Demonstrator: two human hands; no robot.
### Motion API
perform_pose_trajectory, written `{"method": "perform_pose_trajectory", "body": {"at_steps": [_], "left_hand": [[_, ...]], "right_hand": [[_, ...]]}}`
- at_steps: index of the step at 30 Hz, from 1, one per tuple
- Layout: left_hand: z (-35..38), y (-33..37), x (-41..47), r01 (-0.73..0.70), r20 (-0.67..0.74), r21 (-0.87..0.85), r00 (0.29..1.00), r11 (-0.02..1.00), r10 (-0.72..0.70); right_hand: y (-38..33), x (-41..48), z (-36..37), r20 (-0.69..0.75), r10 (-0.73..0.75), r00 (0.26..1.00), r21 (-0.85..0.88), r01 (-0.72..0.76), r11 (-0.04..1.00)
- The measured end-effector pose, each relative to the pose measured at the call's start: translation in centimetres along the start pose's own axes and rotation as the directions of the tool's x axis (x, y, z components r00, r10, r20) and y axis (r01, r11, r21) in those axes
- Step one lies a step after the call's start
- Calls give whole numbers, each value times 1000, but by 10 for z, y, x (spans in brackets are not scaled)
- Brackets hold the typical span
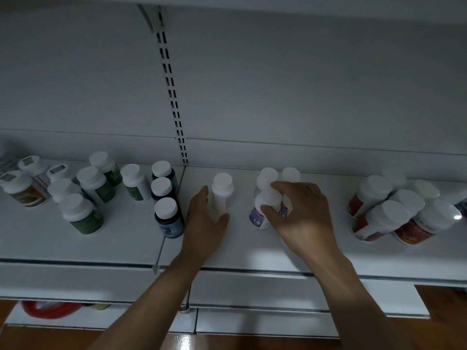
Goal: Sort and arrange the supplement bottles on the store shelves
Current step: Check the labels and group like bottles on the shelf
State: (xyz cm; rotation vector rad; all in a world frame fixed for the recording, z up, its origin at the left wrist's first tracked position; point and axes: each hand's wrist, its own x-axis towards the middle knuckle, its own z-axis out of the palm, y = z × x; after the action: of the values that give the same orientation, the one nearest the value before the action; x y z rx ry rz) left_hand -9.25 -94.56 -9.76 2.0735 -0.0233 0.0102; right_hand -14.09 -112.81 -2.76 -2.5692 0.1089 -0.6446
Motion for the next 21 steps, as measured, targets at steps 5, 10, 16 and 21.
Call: {"method": "perform_pose_trajectory", "body": {"at_steps": [5, 10, 16, 21], "left_hand": [[-18, 13, -65, -28, 22, -162, 999, 986, 32], [-21, 34, -77, -99, 203, -170, 970, 980, 133], [-26, 47, -80, -159, 138, -346, 966, 925, 218], [-31, 53, -86, -221, 110, -438, 949, 871, 296]], "right_hand": [[-14, -21, -8, -42, -13, 999, 210, 21, 977], [-37, -36, -24, 113, -28, 993, 336, -12, 942], [-53, -52, -36, 98, -182, 978, 391, 131, 911], [-53, -56, -43, 73, -263, 962, 429, 207, 879]]}}
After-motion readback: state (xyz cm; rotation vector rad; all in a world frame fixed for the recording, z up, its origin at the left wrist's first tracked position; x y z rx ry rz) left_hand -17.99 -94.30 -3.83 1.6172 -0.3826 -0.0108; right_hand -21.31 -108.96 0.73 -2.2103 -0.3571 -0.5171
